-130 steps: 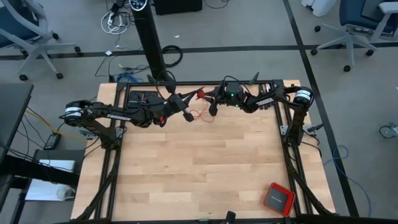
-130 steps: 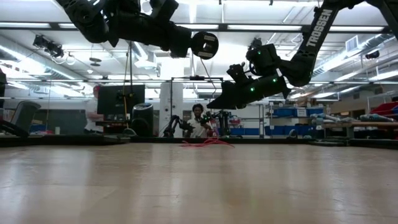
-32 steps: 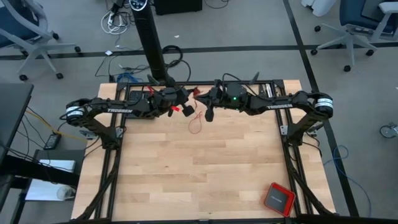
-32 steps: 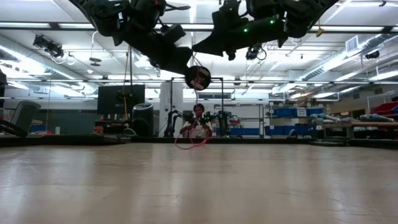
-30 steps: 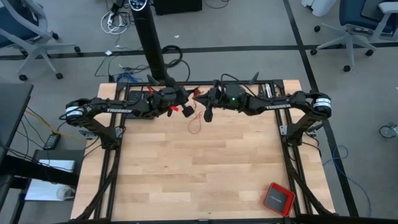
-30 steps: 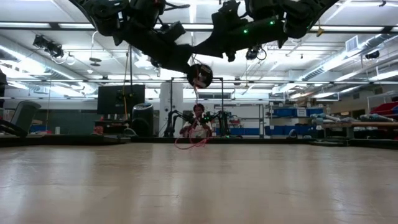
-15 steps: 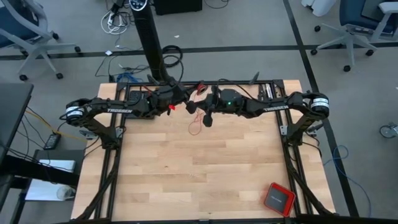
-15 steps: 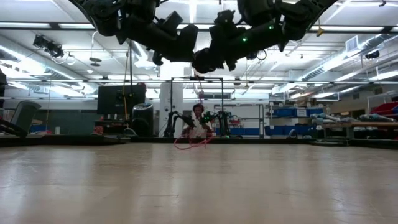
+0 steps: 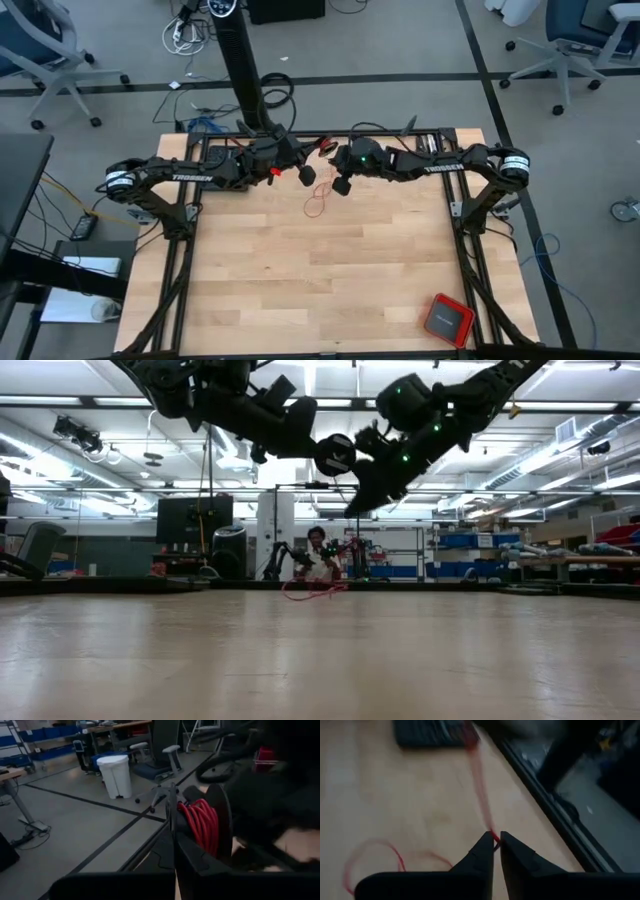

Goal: Coil cords
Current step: Coil the red wire onto the spool

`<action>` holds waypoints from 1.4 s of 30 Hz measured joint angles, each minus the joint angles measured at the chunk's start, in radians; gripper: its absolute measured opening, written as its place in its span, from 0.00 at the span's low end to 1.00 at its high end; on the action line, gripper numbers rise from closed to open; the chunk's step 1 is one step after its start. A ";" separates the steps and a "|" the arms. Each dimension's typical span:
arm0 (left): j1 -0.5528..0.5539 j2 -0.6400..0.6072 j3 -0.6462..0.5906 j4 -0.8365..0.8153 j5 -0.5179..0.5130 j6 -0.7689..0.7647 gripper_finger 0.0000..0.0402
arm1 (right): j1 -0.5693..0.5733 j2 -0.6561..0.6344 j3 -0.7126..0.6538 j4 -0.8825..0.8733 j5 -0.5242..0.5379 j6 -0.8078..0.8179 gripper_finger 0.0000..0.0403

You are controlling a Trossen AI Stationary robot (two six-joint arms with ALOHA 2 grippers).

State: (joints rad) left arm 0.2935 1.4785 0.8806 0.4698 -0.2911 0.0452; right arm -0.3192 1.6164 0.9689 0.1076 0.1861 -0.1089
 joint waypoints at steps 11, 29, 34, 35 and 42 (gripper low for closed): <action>0.023 -0.019 0.000 -0.060 0.006 0.007 0.00 | -0.058 -0.029 -0.007 -0.171 -0.115 -0.006 0.21; 0.028 -0.021 0.000 -0.081 0.005 0.029 0.00 | -0.135 -0.078 -0.130 -0.090 -0.263 -0.018 0.21; 0.050 -0.021 0.000 -0.096 0.003 0.029 0.00 | -0.136 -0.135 -0.129 -0.135 -0.369 -0.053 0.21; 0.054 -0.021 0.000 -0.098 0.003 0.029 0.00 | -0.136 -0.141 -0.129 -0.136 -0.387 -0.053 0.21; 0.055 -0.021 0.000 -0.096 0.003 0.029 0.00 | -0.149 -0.148 -0.134 -0.197 -0.419 -0.006 0.20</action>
State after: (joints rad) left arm 0.3489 1.4578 0.8810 0.3740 -0.2882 0.0746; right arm -0.4679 1.4689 0.8350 -0.0896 -0.2327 -0.1149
